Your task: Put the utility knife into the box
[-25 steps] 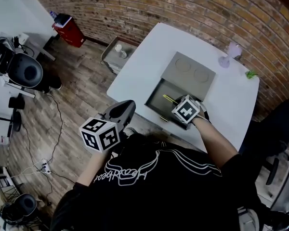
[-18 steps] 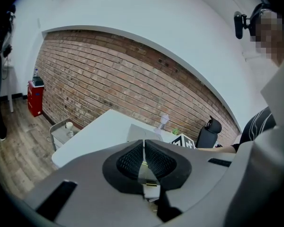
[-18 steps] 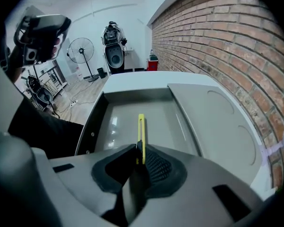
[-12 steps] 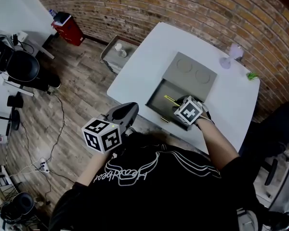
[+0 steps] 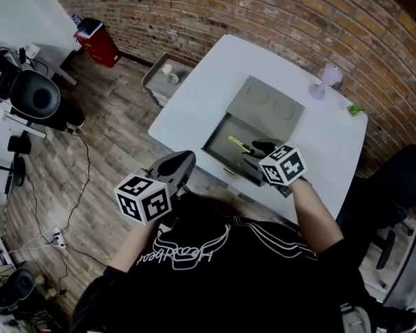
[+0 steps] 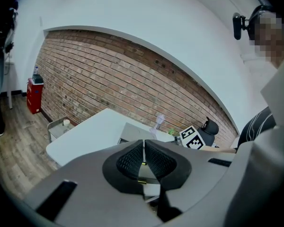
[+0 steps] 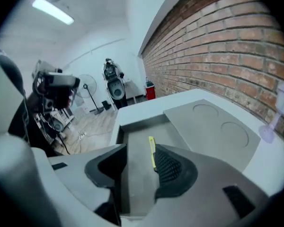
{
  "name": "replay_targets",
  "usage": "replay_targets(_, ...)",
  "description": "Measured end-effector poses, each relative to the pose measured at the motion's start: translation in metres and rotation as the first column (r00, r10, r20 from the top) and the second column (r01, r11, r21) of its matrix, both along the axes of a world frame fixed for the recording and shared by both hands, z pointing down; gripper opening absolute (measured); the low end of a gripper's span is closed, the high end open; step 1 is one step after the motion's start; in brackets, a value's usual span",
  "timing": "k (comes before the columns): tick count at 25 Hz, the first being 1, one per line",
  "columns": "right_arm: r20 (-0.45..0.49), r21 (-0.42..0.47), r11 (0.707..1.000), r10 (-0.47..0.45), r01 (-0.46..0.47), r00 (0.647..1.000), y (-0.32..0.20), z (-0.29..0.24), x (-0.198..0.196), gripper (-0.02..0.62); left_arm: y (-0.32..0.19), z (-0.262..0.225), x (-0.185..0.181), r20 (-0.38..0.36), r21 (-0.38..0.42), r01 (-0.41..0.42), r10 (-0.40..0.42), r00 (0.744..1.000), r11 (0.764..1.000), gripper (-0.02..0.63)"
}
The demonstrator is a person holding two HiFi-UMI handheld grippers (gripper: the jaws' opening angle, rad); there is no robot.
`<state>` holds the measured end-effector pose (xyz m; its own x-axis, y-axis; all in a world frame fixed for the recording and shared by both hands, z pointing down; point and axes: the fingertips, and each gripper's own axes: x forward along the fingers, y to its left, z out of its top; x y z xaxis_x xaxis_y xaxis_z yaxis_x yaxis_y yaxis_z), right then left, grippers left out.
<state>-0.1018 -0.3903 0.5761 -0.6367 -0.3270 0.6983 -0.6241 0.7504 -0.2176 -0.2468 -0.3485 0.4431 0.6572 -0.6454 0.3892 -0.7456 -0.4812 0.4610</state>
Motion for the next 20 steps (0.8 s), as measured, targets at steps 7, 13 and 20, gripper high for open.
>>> replay_targets(7, 0.297, 0.002, 0.998, 0.064, -0.067, 0.953, 0.039, -0.07, 0.024, 0.023, 0.018, -0.003, 0.04, -0.022, 0.007, -0.039, 0.039, 0.999, 0.999, 0.037)
replay_targets(13, 0.385, 0.097, 0.989, 0.064, -0.109, 0.921, 0.063, -0.12, 0.051, 0.002, 0.032, -0.017, 0.084, -0.041, 0.04, -0.116, 0.118, 0.992, 0.992, 0.037)
replay_targets(20, 0.494, 0.157, 0.978, 0.041, -0.135, 0.869, 0.077, -0.153, 0.055, 0.001, 0.036, -0.033, 0.111, -0.026, 0.095, -0.198, 0.201, 0.979, 0.976, 0.037)
